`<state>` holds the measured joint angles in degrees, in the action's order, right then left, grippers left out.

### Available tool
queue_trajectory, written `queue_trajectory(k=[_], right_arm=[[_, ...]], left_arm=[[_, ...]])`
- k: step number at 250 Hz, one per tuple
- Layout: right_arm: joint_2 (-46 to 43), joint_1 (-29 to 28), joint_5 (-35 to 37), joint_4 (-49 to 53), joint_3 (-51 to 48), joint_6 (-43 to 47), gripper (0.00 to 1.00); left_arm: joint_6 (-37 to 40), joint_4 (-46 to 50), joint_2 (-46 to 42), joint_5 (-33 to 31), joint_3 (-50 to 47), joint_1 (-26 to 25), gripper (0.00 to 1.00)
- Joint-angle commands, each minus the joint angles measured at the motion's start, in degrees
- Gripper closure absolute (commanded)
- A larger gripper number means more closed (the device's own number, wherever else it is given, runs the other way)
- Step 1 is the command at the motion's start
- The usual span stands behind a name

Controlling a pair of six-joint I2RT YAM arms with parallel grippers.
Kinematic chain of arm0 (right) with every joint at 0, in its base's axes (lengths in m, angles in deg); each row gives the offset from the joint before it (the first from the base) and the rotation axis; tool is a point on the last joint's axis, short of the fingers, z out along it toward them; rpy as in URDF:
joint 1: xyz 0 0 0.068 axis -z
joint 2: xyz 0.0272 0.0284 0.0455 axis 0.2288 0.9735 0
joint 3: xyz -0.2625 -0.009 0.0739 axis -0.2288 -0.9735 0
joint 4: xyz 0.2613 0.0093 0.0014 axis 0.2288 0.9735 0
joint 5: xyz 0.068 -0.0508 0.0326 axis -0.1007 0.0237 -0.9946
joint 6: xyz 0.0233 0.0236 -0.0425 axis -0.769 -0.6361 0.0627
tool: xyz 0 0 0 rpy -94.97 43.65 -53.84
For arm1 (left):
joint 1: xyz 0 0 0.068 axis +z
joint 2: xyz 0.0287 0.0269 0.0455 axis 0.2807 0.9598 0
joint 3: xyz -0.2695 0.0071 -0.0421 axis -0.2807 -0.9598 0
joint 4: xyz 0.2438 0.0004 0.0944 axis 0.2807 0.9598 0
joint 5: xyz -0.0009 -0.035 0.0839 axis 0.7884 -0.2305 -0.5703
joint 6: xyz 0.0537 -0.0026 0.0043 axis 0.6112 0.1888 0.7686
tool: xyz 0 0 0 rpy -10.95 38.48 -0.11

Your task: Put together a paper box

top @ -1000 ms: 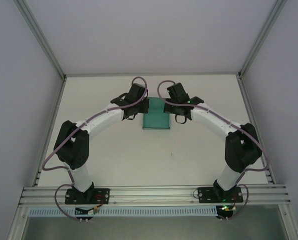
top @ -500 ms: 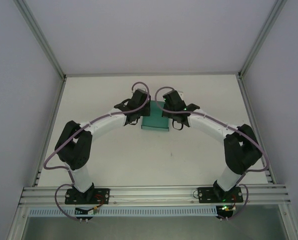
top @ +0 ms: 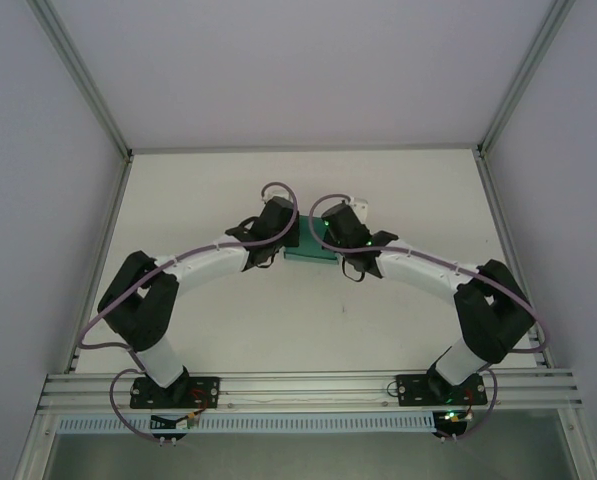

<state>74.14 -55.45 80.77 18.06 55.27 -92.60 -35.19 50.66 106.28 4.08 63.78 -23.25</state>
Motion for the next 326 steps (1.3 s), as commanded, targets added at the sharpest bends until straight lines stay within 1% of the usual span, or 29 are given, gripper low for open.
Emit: queue_trajectory(k=[1, 31, 59, 88, 99, 116, 138, 155, 167, 199, 220, 234, 242, 252, 271, 291, 311, 320, 326], right_arm=[[1.5, -2.2, -4.0, 6.2, -3.7, -2.4, 1.0], [0.4, -2.6, -4.2, 5.4, -6.9, -2.6, 1.0], [-1.2, -2.8, -3.9, 5.1, -8.5, -2.3, 1.0], [-2.5, -2.8, -2.0, 7.9, -4.7, 0.0, 1.0], [-2.5, -2.8, -1.8, 9.3, -2.4, 1.0, 0.98], [-2.4, -2.9, -2.3, 10.2, -0.3, 2.2, 0.92], [-3.1, -2.8, -2.5, 11.2, 0.0, 2.4, 0.77], [-4.5, -2.8, -3.5, 12.1, -1.0, 2.8, 0.72], [-5.9, -2.9, -5.2, 12.6, -1.9, 3.1, 0.67], [-9.8, -2.8, -10.0, 14.3, -4.4, 3.4, 0.42], [-12.2, -2.8, -8.9, 15.6, -5.6, 2.7, 0.39], [-13.8, -2.7, -7.1, 16.1, -5.2, 3.1, 0.35], [-14.3, -2.4, -6.3, 16.0, -4.5, 4.1, 0.32], [-14.8, -2.0, -5.6, 15.6, -3.4, 5.4, 0.24], [-14.0, 0.3, -7.9, 13.8, -0.7, 8.1, 0.16], [-10.9, 3.6, -11.3, 12.8, 3.0, 10.2, 0.14], [-5.6, 5.8, -11.1, 13.5, 7.4, 11.0, 0.14], [-3.2, 6.5, -11.3, 13.9, 9.0, 11.2, 0.15], [-1.7, 6.8, -11.8, 13.6, 9.8, 11.8, 0.18]], left_arm=[[-0.9, 5.2, 1.2, 5.5, -3.6, -2.6, 1.0], [-0.3, 5.2, 0.6, 4.0, -6.1, -3.0, 1.0], [-0.5, 6.2, 1.0, 4.0, -7.1, -3.2, 1.0], [-0.4, 7.1, 0.5, 3.9, -6.4, -3.5, 1.0], [-0.3, 7.5, 0.2, 3.4, -6.0, -3.6, 1.0], [-0.4, 8.0, -0.4, 2.3, -6.0, -3.8, 1.0], [-0.5, 8.2, -0.8, 1.2, -6.6, -3.8, 1.0], [-0.5, 8.3, -0.6, 0.8, -7.0, -3.8, 1.0], [-0.5, 8.5, -0.2, 0.8, -6.8, -3.8, 1.0], [-0.2, 7.9, 0.5, 1.9, -6.5, -3.8, 1.0], [0.5, 7.7, 0.5, 2.4, -6.1, -3.9, 1.0], [1.2, 7.7, 0.5, 2.4, -5.9, -4.0, 1.0], [1.3, 8.0, 0.5, 2.1, -5.7, -4.0, 1.0], [1.7, 8.2, 0.4, 2.0, -5.6, -4.1, 1.0], [2.0, 8.1, 0.3, 1.9, -5.7, -4.3, 1.0], [2.3, 8.0, 0.2, 2.0, -5.7, -4.5, 1.0], [2.5, 7.8, 0.3, 1.5, -5.7, -4.7, 1.0], [2.7, 7.8, 0.3, 1.2, -5.7, -4.8, 1.0], [2.7, 7.8, 0.3, 1.1, -5.8, -4.8, 1.0]])
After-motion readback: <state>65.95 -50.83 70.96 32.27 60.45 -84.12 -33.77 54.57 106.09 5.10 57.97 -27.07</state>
